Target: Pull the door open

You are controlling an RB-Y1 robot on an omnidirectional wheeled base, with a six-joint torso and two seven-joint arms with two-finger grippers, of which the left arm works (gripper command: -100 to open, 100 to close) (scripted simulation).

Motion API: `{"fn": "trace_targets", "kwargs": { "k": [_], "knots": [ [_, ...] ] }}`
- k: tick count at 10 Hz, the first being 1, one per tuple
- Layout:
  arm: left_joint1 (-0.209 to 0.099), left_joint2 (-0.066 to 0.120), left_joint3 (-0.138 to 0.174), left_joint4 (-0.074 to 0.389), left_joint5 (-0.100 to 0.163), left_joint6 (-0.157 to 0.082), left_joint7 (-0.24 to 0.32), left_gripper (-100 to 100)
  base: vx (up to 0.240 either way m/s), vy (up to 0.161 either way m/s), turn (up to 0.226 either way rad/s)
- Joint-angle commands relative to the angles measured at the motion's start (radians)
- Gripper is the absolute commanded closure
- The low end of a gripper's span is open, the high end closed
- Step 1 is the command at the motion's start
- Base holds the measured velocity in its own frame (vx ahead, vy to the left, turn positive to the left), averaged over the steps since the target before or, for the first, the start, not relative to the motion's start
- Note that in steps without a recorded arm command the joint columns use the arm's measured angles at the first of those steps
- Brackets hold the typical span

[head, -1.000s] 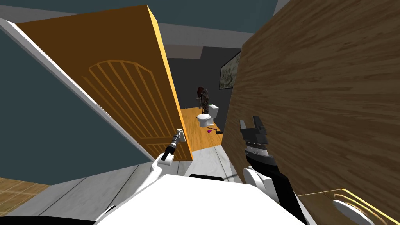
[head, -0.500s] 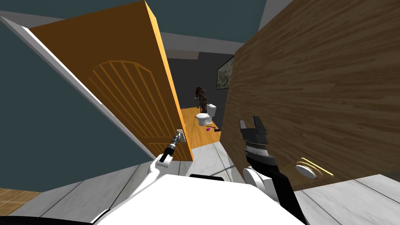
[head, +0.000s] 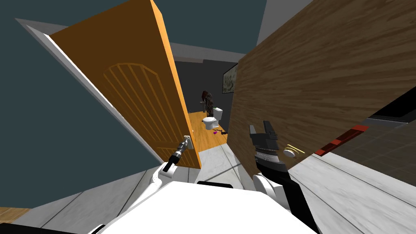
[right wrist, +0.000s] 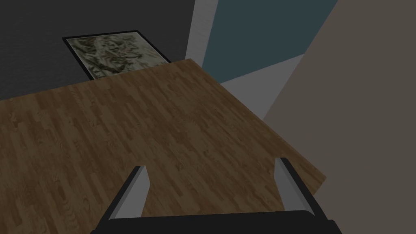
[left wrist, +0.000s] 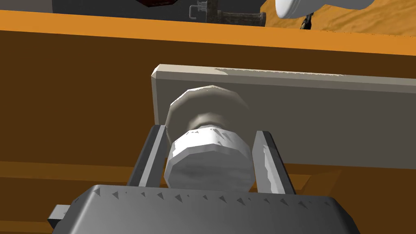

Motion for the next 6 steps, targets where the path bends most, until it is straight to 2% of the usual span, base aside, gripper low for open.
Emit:
{"fn": "trace_targets", "kwargs": {
  "k": [1, 2, 6],
  "knots": [
    [0.000, 0.000, 0.000, 0.000, 0.000, 0.000, 0.000, 100, -0.089, 0.040, -0.032],
    [0.023, 0.024, -0.018, -0.008, -0.001, -0.024, 0.021, 100, -0.185, 0.076, -0.129],
    [0.064, 0.082, -0.047, -0.029, -0.001, -0.077, 0.064, 100, -0.230, 0.111, -0.137]
  ]
}}
